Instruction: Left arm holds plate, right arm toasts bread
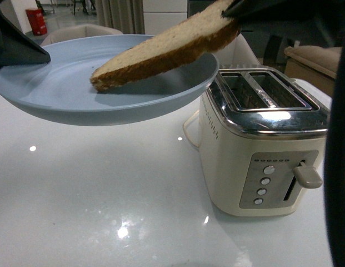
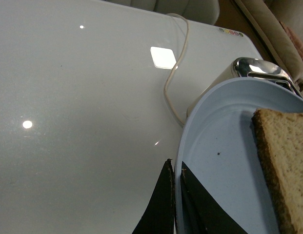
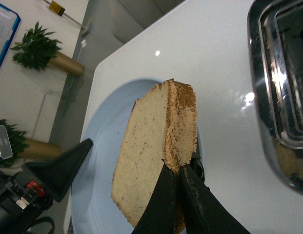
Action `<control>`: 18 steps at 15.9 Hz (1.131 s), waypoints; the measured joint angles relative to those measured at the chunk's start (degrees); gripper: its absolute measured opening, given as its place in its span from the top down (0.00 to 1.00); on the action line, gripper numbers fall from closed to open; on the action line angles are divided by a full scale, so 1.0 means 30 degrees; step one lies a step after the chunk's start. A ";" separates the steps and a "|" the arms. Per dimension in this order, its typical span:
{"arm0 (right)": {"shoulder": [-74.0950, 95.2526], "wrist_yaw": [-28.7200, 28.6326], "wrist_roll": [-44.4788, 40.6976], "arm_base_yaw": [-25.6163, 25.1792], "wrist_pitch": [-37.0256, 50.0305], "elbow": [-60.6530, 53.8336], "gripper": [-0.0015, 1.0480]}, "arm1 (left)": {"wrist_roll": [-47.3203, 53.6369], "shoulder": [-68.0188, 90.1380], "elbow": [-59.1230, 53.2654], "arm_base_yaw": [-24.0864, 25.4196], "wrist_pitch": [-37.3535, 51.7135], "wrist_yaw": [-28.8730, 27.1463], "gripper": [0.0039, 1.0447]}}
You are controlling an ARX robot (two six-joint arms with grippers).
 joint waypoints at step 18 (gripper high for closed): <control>-0.2353 0.4116 -0.9224 -0.2776 -0.0612 0.0809 0.98 | -0.0124 0.0000 0.0000 0.0000 0.0015 0.0000 0.98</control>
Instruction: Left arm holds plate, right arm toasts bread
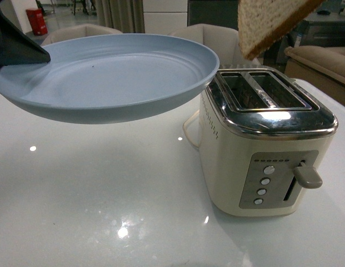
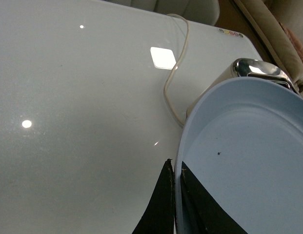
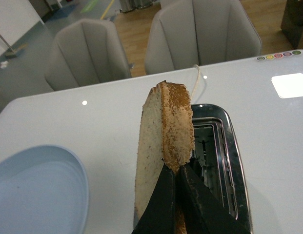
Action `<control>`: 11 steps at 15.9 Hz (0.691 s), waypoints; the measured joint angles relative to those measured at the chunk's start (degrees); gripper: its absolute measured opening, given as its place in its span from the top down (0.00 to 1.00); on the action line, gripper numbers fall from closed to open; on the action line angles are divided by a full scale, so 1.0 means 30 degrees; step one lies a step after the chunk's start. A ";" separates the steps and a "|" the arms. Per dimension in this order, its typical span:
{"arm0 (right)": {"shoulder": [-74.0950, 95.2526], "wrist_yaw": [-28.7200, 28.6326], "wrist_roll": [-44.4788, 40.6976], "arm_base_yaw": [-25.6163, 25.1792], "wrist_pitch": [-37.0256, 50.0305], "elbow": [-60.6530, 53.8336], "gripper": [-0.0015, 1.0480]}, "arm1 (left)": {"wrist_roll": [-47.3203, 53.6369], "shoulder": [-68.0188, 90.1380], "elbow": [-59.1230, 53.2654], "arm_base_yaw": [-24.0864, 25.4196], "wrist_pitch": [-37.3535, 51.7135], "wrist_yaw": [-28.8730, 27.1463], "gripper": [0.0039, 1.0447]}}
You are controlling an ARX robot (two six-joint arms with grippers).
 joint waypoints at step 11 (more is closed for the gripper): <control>0.3191 0.0262 -0.1705 -0.0845 0.1137 -0.0073 0.98 | -0.0007 0.0007 0.0000 0.0000 0.0015 0.0044 0.98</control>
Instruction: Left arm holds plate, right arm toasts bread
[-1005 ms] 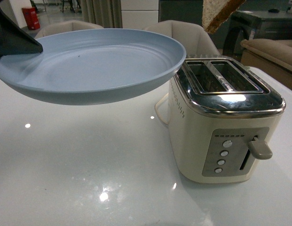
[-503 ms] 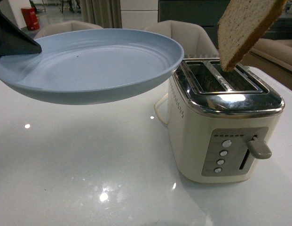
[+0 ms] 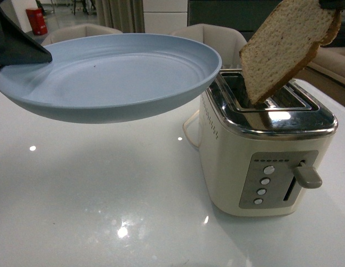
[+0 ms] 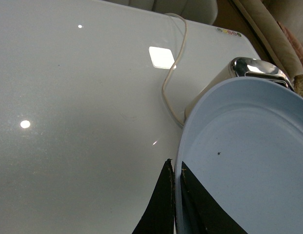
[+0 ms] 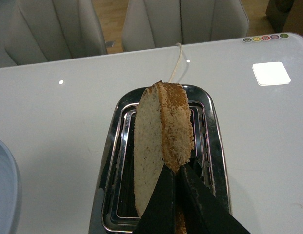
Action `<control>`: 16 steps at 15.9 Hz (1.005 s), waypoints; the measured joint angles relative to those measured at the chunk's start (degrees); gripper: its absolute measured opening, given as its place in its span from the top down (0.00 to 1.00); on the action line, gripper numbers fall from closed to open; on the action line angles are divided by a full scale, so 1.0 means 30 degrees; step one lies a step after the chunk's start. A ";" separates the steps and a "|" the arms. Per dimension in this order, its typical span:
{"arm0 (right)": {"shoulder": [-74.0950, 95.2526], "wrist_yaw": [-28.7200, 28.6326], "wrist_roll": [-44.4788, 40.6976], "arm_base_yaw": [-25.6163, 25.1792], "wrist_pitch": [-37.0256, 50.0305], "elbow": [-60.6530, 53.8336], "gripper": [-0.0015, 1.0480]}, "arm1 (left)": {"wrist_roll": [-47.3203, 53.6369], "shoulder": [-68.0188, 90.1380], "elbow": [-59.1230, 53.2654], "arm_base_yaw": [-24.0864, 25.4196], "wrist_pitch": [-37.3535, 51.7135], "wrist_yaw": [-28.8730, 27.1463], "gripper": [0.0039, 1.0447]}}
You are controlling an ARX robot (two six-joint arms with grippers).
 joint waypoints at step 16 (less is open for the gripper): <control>0.3738 -0.0889 0.1821 0.0867 -0.4583 0.3789 0.84 | 0.0007 0.0000 0.0000 0.0000 0.0000 0.0007 0.98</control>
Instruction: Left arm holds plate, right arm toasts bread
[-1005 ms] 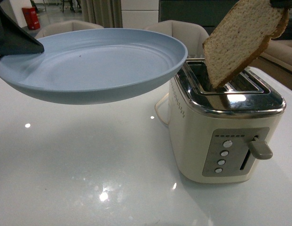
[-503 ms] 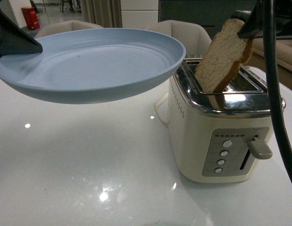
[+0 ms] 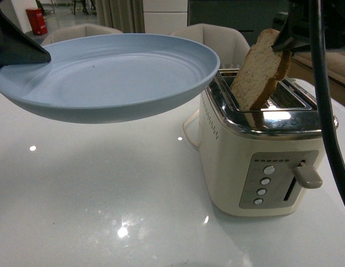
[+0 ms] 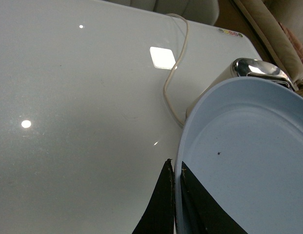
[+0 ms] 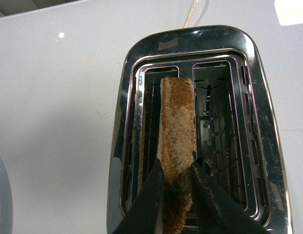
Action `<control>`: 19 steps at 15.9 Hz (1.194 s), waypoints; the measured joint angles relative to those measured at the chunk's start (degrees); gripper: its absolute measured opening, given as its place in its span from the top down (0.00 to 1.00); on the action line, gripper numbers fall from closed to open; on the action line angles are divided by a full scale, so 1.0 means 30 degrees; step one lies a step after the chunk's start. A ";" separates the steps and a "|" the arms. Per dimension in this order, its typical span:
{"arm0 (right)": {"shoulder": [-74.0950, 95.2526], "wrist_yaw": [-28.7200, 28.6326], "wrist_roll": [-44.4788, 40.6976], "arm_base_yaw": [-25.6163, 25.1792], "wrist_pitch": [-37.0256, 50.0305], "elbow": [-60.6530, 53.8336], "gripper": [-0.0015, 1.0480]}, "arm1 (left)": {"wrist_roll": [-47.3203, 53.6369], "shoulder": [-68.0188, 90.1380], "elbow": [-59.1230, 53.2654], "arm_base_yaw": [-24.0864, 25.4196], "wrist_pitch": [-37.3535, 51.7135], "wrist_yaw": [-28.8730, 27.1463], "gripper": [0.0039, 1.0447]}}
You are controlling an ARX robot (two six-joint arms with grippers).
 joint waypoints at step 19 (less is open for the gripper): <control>-1.9948 0.0007 -0.4940 -0.5654 0.8189 -1.7624 0.71 | 0.0000 0.0000 0.0000 0.0029 0.0000 0.0000 0.98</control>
